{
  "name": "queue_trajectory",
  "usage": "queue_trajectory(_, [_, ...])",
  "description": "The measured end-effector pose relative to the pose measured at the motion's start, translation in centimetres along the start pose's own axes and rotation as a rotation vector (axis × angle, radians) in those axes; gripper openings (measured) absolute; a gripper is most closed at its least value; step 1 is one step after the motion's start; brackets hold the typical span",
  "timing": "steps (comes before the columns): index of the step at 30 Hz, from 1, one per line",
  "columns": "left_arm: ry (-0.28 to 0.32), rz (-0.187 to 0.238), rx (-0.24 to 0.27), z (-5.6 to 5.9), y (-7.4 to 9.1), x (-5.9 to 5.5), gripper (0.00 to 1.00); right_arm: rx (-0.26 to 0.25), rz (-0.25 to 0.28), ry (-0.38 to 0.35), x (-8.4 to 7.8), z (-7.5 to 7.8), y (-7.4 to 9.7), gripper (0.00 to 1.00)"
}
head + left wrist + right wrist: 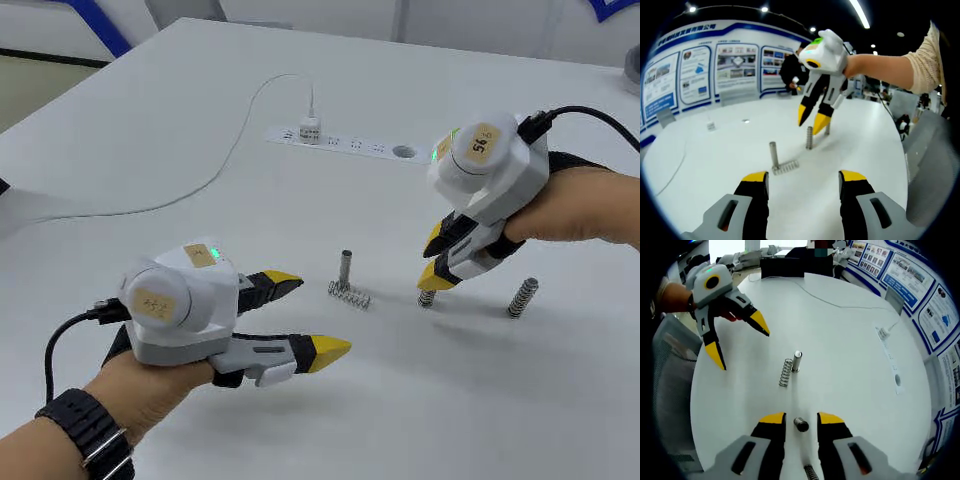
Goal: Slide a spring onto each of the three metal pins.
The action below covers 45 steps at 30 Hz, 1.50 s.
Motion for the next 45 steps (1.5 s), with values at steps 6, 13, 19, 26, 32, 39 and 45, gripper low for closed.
queue_trajectory(6, [-0.002,0.000,0.004,-0.1,0.1,0.0,0.57,-0.014,0.042,0.018,1.6,-1.0,0.8,0.25])
queue_trajectory(13, [-0.005,-0.002,0.006,-0.1,0.2,0.1,0.57,0.013,0.077,0.011,3.2,-2.2,-0.3,0.23])
queue_trajectory(19, [-0.004,-0.002,0.007,-0.1,0.3,0.1,0.57,0.035,0.071,0.000,3.9,-2.8,-2.4,0.21])
queue_trajectory(26, [0.001,-0.012,0.007,0.0,0.4,-0.3,0.57,0.042,0.060,-0.043,4.0,-2.4,-4.5,0.18])
queue_trajectory(32, [0.005,-0.012,0.008,-0.2,0.3,-0.3,0.57,0.061,0.045,-0.070,4.1,-2.3,-5.7,0.17])
queue_trajectory(39, [0.007,-0.014,0.009,-0.3,0.2,-0.3,0.56,0.074,0.041,-0.096,4.1,-2.0,-6.2,0.17])
queue_trajectory(45, [0.011,-0.011,0.015,-0.6,0.4,-0.4,0.56,0.082,0.030,-0.095,4.1,-2.2,-6.6,0.17])
Point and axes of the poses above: the centre of the closed fingertips' face, and the gripper's own axes: y roughly backward along the fingers, z roughly to its right, x roughly out of its top, the point moved 1 cm from there along y, roughly backward along the fingers, and after that the axes turned 15 degrees about -z, right-handed, at the moved point
